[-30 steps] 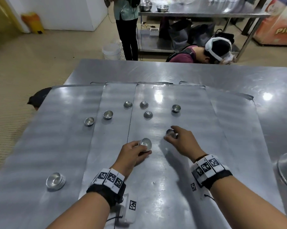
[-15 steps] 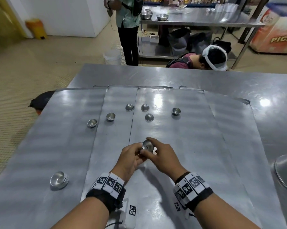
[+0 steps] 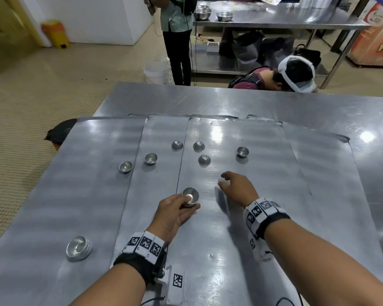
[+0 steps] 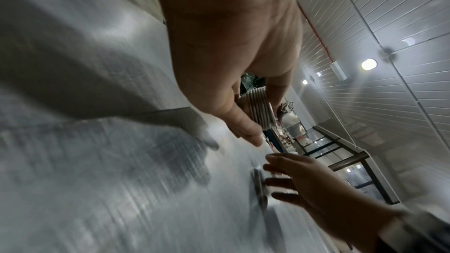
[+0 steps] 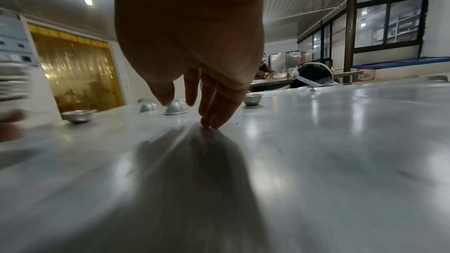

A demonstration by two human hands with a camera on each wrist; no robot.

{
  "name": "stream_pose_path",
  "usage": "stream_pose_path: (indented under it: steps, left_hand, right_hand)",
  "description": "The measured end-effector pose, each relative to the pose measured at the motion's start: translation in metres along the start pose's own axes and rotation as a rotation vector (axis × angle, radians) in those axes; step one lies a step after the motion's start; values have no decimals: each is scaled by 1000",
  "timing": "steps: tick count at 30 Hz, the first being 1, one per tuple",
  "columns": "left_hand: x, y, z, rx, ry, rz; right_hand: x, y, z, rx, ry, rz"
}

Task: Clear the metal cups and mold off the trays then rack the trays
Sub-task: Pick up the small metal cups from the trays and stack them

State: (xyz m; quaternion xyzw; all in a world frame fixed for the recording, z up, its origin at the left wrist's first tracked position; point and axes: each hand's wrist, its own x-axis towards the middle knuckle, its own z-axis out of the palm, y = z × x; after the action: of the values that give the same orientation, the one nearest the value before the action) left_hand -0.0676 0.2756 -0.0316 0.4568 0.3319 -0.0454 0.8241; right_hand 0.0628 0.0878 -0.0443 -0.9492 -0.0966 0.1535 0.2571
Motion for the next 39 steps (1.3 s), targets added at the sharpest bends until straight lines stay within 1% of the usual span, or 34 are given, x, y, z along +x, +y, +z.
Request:
stream_pose_path:
  steps: [3, 7, 11, 13, 17, 22, 26, 31, 36, 39]
  left_hand:
    - [0, 0, -6, 6, 5, -7]
    - [-6, 3, -17, 14, -2, -13]
    - [-13, 9, -24, 25, -18, -22]
    - [-14, 10, -26, 37, -21, -23]
    - [-13, 10, -26, 49, -28, -21]
    - [-17, 8, -18, 49, -61, -27]
    - [-18, 5, -10, 64, -83, -26]
    - [-19, -1, -6, 69, -89, -27]
    - [-18, -6, -7, 60, -98, -30]
    - [-19, -7, -7, 57, -101, -21]
  right_hand:
    - [39, -11, -5, -43, -33, 5]
    - [80, -38, -2, -151, -67, -74]
    - [99, -50, 12, -241, -131, -112]
    - [99, -50, 20, -255, -84, -109]
    - [83, -47, 28, -227, 21, -112]
    - [43, -31, 25, -158, 2, -67]
    - [11, -19, 22, -55, 79, -84]
    - [-23, -2, 28, -79, 99, -93]
    - [-42, 0, 29, -29, 108, -91]
    - [-48, -1, 28, 8, 115, -63]
